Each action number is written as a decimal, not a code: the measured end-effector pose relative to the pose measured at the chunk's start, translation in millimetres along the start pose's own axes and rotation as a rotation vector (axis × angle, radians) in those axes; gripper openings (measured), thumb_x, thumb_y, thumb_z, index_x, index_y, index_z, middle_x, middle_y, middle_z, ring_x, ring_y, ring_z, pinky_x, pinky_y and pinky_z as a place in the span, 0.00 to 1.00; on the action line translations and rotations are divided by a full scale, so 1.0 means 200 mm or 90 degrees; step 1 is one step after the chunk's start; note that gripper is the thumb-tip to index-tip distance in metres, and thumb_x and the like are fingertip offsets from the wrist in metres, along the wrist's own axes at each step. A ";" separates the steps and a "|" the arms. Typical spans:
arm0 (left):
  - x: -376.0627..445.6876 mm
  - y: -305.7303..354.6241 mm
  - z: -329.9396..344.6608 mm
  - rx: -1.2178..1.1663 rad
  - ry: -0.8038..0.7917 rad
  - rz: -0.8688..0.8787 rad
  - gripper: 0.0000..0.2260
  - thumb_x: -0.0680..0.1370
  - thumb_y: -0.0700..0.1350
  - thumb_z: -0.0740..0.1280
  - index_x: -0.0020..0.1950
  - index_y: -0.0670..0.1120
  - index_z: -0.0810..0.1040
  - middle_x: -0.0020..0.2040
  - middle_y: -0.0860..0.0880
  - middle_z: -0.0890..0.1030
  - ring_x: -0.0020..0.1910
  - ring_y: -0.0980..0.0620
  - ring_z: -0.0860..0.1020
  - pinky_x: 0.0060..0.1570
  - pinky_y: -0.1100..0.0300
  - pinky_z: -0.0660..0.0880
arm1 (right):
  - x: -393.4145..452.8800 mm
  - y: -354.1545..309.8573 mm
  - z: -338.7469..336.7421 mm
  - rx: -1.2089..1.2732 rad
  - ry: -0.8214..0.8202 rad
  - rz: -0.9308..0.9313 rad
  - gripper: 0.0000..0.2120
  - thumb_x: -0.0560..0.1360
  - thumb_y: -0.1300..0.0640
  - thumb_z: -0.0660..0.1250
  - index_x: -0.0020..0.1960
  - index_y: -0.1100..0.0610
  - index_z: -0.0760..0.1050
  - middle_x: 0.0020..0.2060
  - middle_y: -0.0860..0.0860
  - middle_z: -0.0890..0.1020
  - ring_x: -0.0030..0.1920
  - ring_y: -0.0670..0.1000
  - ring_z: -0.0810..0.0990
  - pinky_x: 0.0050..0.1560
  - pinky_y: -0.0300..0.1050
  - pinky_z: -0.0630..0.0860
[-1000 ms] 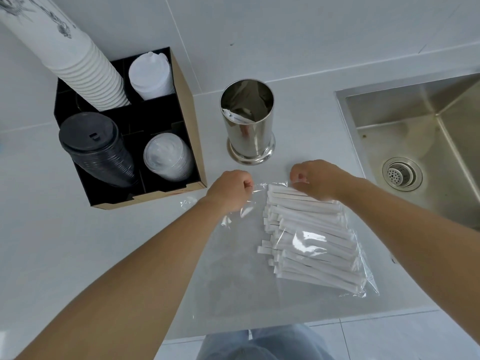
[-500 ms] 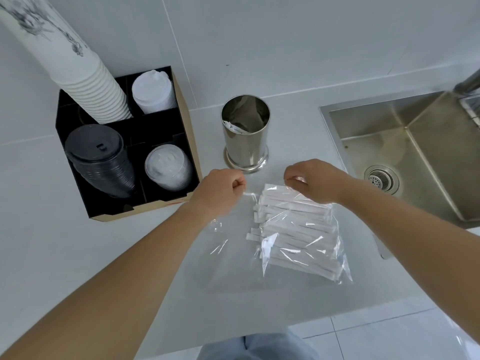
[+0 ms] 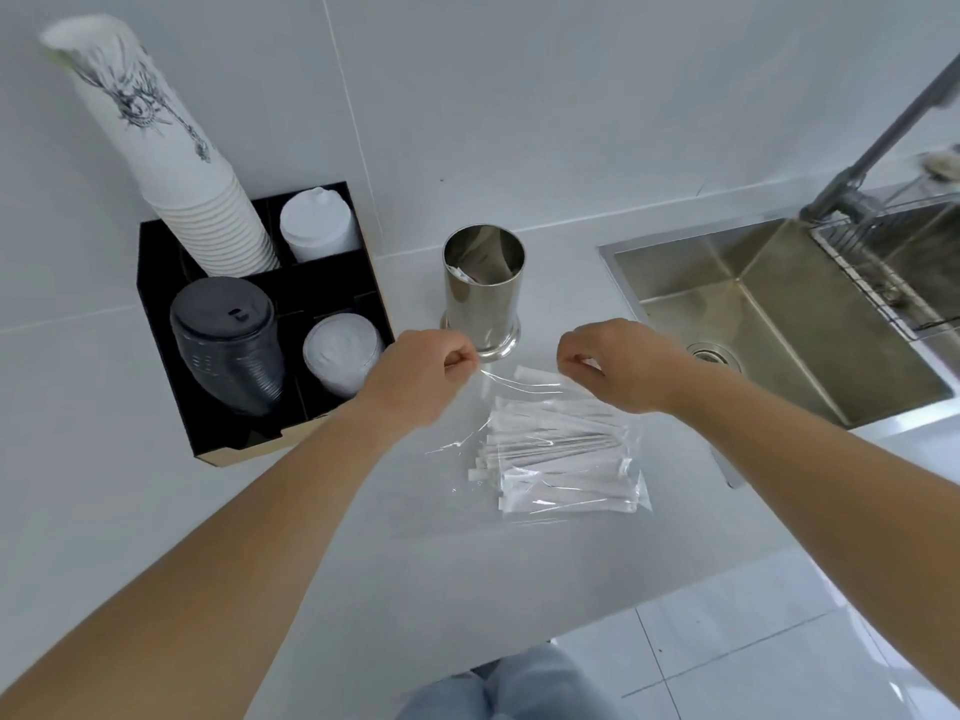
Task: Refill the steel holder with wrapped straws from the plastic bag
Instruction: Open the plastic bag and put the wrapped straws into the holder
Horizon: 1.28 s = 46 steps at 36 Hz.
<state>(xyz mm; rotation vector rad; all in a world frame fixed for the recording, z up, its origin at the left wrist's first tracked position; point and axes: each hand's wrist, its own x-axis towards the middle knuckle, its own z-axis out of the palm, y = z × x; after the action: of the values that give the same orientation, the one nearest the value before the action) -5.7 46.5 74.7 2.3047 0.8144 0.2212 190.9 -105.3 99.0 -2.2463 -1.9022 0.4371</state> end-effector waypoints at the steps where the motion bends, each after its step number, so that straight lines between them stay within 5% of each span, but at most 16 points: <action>1: -0.02 0.01 -0.01 -0.003 0.010 0.007 0.05 0.76 0.46 0.67 0.45 0.49 0.82 0.40 0.52 0.84 0.43 0.49 0.80 0.46 0.48 0.79 | -0.02 -0.02 -0.02 -0.003 0.005 -0.001 0.09 0.78 0.57 0.60 0.44 0.57 0.77 0.38 0.50 0.82 0.40 0.55 0.78 0.42 0.53 0.77; 6: -0.05 0.04 -0.06 -0.015 0.042 0.019 0.04 0.77 0.46 0.68 0.45 0.50 0.82 0.39 0.55 0.83 0.39 0.55 0.79 0.44 0.53 0.79 | -0.04 -0.05 -0.09 0.012 0.034 -0.003 0.09 0.78 0.56 0.62 0.44 0.58 0.79 0.38 0.50 0.82 0.39 0.55 0.79 0.42 0.53 0.77; 15: -0.13 0.16 -0.11 -0.011 0.048 -0.017 0.04 0.77 0.45 0.67 0.45 0.49 0.82 0.41 0.54 0.84 0.32 0.65 0.76 0.24 0.71 0.66 | -0.08 -0.03 -0.14 0.062 0.034 -0.032 0.11 0.78 0.52 0.66 0.42 0.59 0.78 0.34 0.54 0.81 0.37 0.56 0.78 0.39 0.51 0.77; 18: -0.15 0.19 -0.11 -0.003 0.059 -0.019 0.04 0.78 0.45 0.67 0.46 0.48 0.82 0.41 0.55 0.82 0.34 0.71 0.75 0.26 0.73 0.66 | -0.09 -0.02 -0.15 0.069 0.024 -0.038 0.11 0.78 0.52 0.65 0.43 0.59 0.78 0.34 0.54 0.81 0.37 0.56 0.78 0.39 0.49 0.76; 22: -0.20 0.20 -0.09 0.078 0.151 0.005 0.04 0.77 0.44 0.67 0.49 0.47 0.81 0.39 0.61 0.76 0.37 0.61 0.73 0.37 0.68 0.63 | -0.08 -0.02 -0.14 0.075 0.016 -0.056 0.10 0.79 0.52 0.64 0.43 0.57 0.74 0.32 0.55 0.80 0.34 0.58 0.76 0.36 0.50 0.74; 27: -0.38 0.19 0.04 0.116 0.367 0.073 0.09 0.75 0.44 0.69 0.54 0.44 0.80 0.50 0.50 0.81 0.52 0.51 0.76 0.55 0.59 0.70 | -0.07 -0.01 -0.13 0.059 0.002 -0.081 0.09 0.80 0.53 0.62 0.42 0.54 0.70 0.27 0.50 0.74 0.28 0.53 0.69 0.31 0.46 0.68; 30: -0.53 0.23 0.21 -0.055 0.329 -0.008 0.03 0.75 0.43 0.69 0.47 0.46 0.81 0.43 0.55 0.82 0.43 0.59 0.77 0.47 0.69 0.70 | -0.06 -0.02 -0.14 0.052 -0.007 -0.096 0.09 0.80 0.55 0.61 0.41 0.52 0.68 0.25 0.44 0.70 0.27 0.47 0.67 0.31 0.44 0.65; 32: -0.60 0.25 0.35 -0.218 0.245 -0.164 0.03 0.74 0.42 0.70 0.41 0.47 0.82 0.36 0.54 0.83 0.38 0.58 0.79 0.40 0.72 0.71 | -0.06 -0.02 -0.15 0.049 -0.009 -0.107 0.09 0.80 0.55 0.61 0.42 0.54 0.69 0.25 0.44 0.70 0.26 0.47 0.66 0.31 0.45 0.66; 35: -0.63 0.21 0.58 -0.424 0.091 -0.433 0.04 0.74 0.44 0.70 0.42 0.46 0.83 0.34 0.52 0.82 0.32 0.54 0.77 0.37 0.64 0.73 | -0.06 -0.03 -0.15 0.043 -0.003 -0.130 0.09 0.80 0.56 0.61 0.44 0.60 0.72 0.25 0.45 0.70 0.25 0.48 0.65 0.30 0.45 0.65; 38: -0.62 0.17 0.75 -0.699 0.035 -0.597 0.08 0.76 0.43 0.70 0.51 0.39 0.81 0.39 0.44 0.81 0.39 0.48 0.77 0.43 0.57 0.75 | -0.06 -0.04 -0.16 0.032 -0.005 -0.155 0.09 0.80 0.56 0.61 0.45 0.61 0.72 0.24 0.46 0.69 0.25 0.48 0.64 0.29 0.43 0.63; 42: -0.56 0.18 0.83 -0.900 0.103 -0.626 0.04 0.78 0.41 0.68 0.50 0.41 0.78 0.44 0.43 0.81 0.46 0.46 0.80 0.52 0.55 0.77 | -0.08 -0.07 -0.18 0.035 0.004 -0.186 0.09 0.80 0.57 0.61 0.44 0.60 0.72 0.24 0.47 0.69 0.25 0.48 0.65 0.28 0.40 0.62; 46: -0.50 0.18 0.85 -1.000 0.130 -0.629 0.07 0.78 0.40 0.68 0.56 0.41 0.77 0.50 0.43 0.82 0.50 0.49 0.81 0.50 0.58 0.77 | -0.09 -0.10 -0.23 0.031 0.021 -0.229 0.09 0.80 0.57 0.62 0.43 0.60 0.72 0.25 0.49 0.71 0.26 0.53 0.64 0.28 0.42 0.62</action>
<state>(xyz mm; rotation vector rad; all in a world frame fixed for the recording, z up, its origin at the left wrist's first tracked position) -4.8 -127.8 -24.7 0.3383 1.1434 0.4195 183.7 -117.3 150.6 -1.8133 -2.1890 0.3825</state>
